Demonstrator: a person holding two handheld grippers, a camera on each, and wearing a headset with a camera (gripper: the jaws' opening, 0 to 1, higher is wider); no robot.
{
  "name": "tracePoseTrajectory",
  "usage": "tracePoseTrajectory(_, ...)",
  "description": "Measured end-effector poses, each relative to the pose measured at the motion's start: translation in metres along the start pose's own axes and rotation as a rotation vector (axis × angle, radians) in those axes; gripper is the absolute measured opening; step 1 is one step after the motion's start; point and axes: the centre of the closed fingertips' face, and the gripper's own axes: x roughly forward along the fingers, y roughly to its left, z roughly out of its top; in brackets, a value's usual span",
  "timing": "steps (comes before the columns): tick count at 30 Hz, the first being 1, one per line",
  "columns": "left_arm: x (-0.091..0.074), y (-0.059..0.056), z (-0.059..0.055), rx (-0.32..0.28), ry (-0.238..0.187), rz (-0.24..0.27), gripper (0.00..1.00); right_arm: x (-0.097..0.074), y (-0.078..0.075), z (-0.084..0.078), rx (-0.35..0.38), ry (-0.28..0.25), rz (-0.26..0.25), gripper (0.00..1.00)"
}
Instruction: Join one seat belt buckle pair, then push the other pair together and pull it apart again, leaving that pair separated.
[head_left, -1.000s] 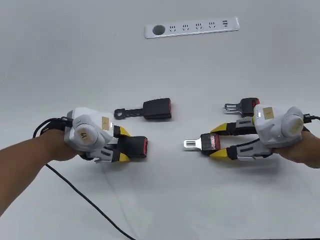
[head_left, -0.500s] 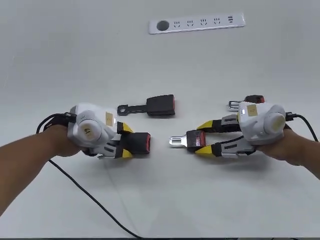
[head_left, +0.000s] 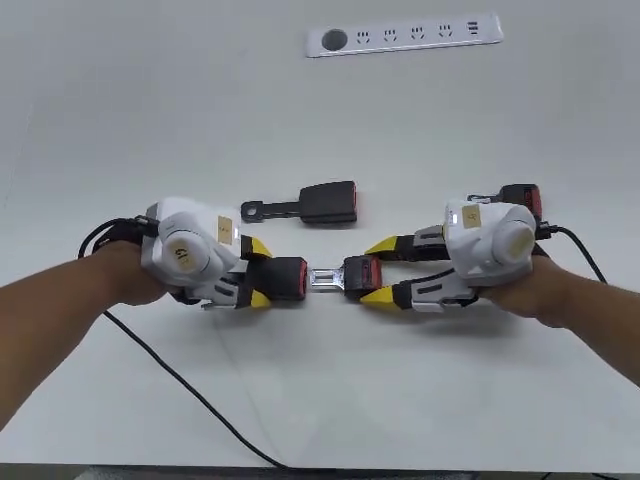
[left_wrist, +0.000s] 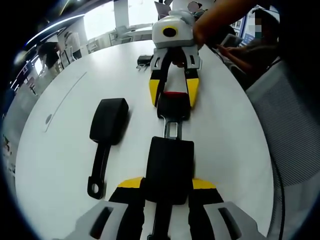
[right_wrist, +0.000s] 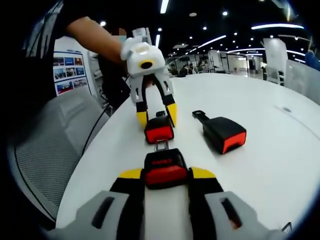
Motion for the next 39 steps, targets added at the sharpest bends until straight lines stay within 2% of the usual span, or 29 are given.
tracePoseTrajectory(2,0.000,0.000,0.000,0.001,0.003,0.000,0.34,0.005,-0.003,0.002,0.010,-0.001,-0.002,0.34)
tracePoseTrajectory(3,0.000,0.000,0.000,0.000,0.004,0.000,0.34,0.006,-0.003,0.000,-0.008,0.011,-0.004,0.34)
tracePoseTrajectory(9,0.000,-0.001,0.002,-0.004,0.010,0.008,0.34,0.024,-0.004,0.008,0.005,-0.005,-0.010,0.34)
tracePoseTrajectory(10,0.000,-0.002,0.002,0.001,0.014,0.005,0.34,0.025,-0.006,0.008,-0.032,0.003,-0.020,0.34)
tracePoseTrajectory(11,0.000,-0.002,0.003,-0.002,0.013,0.005,0.34,0.024,-0.005,0.007,-0.001,-0.006,-0.015,0.34)
tracePoseTrajectory(19,0.000,-0.003,0.005,-0.008,0.028,0.015,0.33,0.026,-0.003,0.007,0.009,-0.007,-0.041,0.34)
tracePoseTrajectory(25,0.000,-0.003,0.004,0.015,0.048,0.005,0.33,0.037,-0.002,0.013,0.011,-0.002,-0.048,0.34)
tracePoseTrajectory(35,0.000,-0.001,0.001,0.031,0.045,0.001,0.33,0.042,0.000,0.014,0.022,0.020,-0.048,0.34)
tracePoseTrajectory(36,0.000,0.000,0.001,0.028,0.043,0.001,0.33,0.042,-0.002,0.017,-0.004,0.005,-0.054,0.34)
tracePoseTrajectory(39,0.001,0.000,-0.001,0.030,0.041,0.001,0.33,0.040,0.000,0.016,0.010,0.009,-0.053,0.34)
